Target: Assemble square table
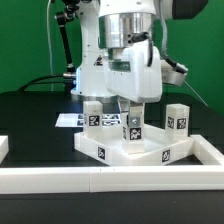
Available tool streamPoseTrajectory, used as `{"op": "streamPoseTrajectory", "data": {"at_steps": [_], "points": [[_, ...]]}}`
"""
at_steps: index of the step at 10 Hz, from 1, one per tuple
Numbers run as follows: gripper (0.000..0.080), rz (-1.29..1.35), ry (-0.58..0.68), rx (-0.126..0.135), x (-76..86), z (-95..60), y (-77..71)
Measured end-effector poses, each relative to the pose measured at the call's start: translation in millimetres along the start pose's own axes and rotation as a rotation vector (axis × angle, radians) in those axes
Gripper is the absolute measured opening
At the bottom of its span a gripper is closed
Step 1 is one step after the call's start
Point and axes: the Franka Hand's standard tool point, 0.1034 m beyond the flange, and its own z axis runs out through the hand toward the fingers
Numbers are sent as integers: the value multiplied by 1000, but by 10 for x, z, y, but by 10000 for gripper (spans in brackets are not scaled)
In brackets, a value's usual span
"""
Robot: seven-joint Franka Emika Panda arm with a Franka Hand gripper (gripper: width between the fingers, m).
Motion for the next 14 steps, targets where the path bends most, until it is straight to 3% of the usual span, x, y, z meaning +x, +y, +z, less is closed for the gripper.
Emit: {"op": "streamPoseTrajectory", "data": {"at_steps": [5,6,7,10,14], "points": [[290,-5,-5,11,2,2,-22],[471,-12,-5,11,0,2,-23],[587,-84,-7,12,4,-13,-40],[646,-485,-5,14,35,15,-43],[649,-734,1,7,26,24,-40]]}}
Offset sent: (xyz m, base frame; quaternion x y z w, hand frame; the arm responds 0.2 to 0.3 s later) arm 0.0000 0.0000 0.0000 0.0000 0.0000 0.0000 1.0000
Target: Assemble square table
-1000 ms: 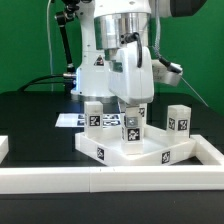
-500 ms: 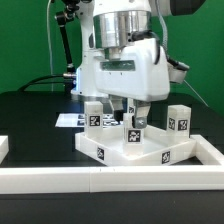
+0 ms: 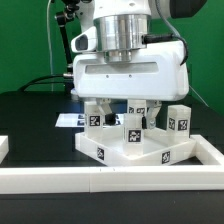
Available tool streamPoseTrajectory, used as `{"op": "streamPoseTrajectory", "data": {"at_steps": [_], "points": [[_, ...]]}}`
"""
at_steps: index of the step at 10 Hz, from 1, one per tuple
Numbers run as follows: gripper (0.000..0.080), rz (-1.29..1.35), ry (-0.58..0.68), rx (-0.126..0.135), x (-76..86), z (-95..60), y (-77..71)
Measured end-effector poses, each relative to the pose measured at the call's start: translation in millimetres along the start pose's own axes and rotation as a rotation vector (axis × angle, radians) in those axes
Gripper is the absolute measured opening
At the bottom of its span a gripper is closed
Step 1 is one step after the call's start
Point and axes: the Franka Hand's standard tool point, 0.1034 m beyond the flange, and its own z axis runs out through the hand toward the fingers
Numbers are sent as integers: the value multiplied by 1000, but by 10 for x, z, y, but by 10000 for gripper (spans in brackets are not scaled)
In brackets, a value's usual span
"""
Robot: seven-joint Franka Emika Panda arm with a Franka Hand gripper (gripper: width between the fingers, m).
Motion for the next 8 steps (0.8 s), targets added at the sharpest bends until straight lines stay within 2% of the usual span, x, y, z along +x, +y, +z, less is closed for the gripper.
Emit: {"op": "streamPoseTrajectory", "data": {"at_steps": [1,3,8], "points": [[649,-78,0,-2,-2,0,-1],[649,-259,-6,-30,-25,-14,-52],[649,-603,-12,-38,-10,-31,-84]]}}
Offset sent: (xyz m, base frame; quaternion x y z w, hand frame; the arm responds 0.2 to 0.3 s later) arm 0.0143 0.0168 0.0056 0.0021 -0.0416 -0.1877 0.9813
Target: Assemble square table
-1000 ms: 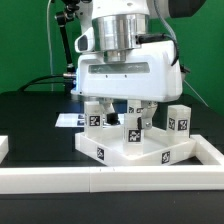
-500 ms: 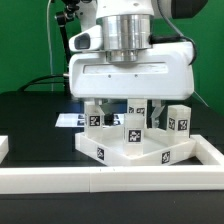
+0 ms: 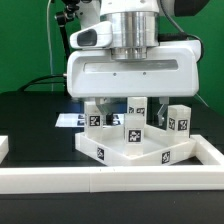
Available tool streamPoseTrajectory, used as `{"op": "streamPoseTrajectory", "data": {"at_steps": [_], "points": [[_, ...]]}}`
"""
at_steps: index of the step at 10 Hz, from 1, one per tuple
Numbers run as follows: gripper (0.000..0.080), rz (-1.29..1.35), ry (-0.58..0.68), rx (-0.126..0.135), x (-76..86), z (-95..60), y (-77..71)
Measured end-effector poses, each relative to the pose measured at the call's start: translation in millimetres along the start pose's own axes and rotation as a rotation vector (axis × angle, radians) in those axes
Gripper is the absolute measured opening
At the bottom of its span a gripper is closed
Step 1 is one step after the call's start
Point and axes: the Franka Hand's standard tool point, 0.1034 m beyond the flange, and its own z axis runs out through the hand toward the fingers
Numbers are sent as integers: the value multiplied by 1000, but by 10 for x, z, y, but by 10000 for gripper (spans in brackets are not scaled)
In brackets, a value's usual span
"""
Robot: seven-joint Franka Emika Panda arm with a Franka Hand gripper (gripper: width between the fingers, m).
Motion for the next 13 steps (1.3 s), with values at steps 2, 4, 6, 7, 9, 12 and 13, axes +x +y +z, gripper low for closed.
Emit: {"op": "streamPoseTrajectory", "data": {"at_steps": [2,4,6,7,9,12,13], "points": [[640,-55,-2,-10,-4,1,-13],[402,-51,-2,-11,-2,1,-2],[286,-24,-2,-11,-2,1,-1],[289,-17,-2,-11,-2,1,1],[289,93,-1,-9,-2,2,-2],[290,445,38,2,-40,-4,15],[290,543,42,5,-64,-4,20]]}}
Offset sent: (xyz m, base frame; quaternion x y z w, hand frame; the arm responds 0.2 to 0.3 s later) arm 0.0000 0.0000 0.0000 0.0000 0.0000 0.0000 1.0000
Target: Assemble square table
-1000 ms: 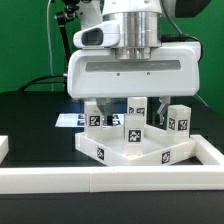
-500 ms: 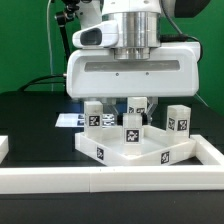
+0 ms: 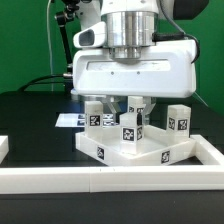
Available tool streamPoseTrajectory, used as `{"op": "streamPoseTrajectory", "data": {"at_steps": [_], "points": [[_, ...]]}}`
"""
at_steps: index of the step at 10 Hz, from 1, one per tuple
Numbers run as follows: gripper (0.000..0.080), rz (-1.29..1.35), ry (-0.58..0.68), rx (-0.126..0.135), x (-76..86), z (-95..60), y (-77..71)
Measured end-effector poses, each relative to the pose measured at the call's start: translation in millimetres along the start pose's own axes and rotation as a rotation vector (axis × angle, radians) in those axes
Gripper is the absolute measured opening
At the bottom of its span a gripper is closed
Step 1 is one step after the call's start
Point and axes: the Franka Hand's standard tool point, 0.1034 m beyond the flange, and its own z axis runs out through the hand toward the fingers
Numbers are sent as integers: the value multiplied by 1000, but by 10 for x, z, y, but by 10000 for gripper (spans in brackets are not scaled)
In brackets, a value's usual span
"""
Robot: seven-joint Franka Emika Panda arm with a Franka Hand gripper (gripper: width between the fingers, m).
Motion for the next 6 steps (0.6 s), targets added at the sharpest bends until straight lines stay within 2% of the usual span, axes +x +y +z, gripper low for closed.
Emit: {"op": "streamPoseTrajectory", "data": {"at_steps": [1,2,6], "points": [[290,102,1,2,-1,1,2],[290,250,9,15,-1,7,6],[294,685,18,7,26,4,43]]}}
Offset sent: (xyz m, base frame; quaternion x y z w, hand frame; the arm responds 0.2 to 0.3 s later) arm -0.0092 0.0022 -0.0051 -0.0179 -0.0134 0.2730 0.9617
